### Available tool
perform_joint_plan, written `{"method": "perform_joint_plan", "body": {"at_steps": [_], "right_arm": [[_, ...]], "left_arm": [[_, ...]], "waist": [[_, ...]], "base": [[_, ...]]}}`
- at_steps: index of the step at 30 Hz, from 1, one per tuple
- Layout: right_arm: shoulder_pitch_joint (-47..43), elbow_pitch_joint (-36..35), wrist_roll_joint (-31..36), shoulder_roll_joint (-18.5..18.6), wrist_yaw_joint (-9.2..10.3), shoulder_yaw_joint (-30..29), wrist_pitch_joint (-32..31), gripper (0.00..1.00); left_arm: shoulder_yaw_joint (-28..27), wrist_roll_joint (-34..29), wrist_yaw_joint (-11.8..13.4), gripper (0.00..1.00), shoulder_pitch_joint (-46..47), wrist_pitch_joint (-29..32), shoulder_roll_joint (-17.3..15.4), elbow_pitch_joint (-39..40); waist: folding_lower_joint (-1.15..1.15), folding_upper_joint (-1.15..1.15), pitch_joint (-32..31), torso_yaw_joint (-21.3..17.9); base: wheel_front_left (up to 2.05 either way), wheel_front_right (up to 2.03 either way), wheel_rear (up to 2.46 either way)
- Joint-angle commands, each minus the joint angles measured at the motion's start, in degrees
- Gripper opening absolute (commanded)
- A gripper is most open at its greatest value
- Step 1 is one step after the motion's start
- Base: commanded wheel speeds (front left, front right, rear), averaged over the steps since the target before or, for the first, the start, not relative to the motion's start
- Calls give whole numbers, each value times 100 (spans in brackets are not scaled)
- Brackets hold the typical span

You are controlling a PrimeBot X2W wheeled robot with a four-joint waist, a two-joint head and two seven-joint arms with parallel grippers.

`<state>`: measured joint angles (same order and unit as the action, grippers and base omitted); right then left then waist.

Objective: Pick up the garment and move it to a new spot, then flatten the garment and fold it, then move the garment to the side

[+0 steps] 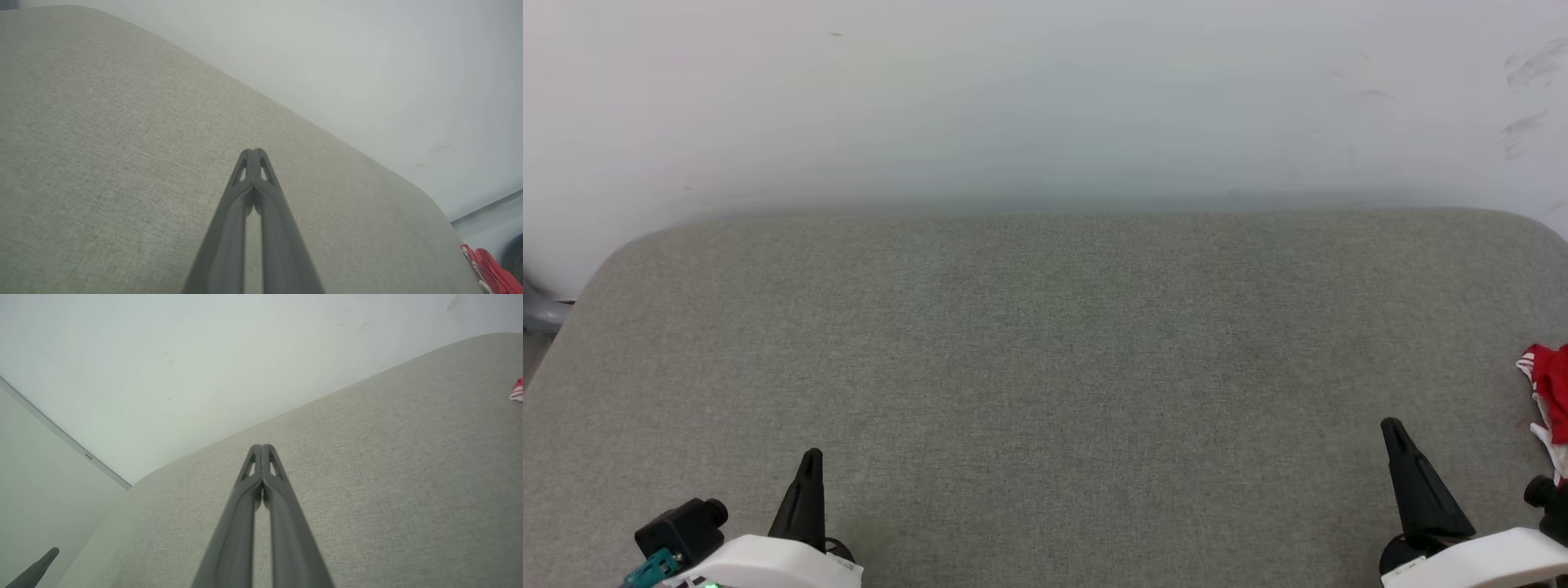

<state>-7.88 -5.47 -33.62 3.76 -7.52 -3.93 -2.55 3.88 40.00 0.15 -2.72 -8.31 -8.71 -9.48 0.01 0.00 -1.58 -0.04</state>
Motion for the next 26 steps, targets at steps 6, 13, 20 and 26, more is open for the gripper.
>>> {"method": "perform_joint_plan", "body": {"at_steps": [6, 13, 20, 26], "right_arm": [[290, 145, -714, 82, 1, 25, 22, 0], [413, 337, -1311, 95, 1, 36, 10, 0], [539, 515, -1858, 104, 1, 42, -5, 0], [626, 663, -2301, 109, 1, 43, -22, 0]], "left_arm": [[-145, 596, -104, 0, 260, 160, 40, 13], [-243, 1102, -177, 0, 331, 307, 99, -35], [-339, 1568, -244, 0, 408, 438, 149, -79], [-410, 1945, -300, 0, 462, 550, 198, -118]], "waist": [[0, 0, 11, 0], [0, 0, 24, 1], [0, 0, 36, 1], [0, 0, 46, 1]], "base": [[0, 0, 0], [0, 0, 0], [0, 0, 0], [0, 0, 0]]}}
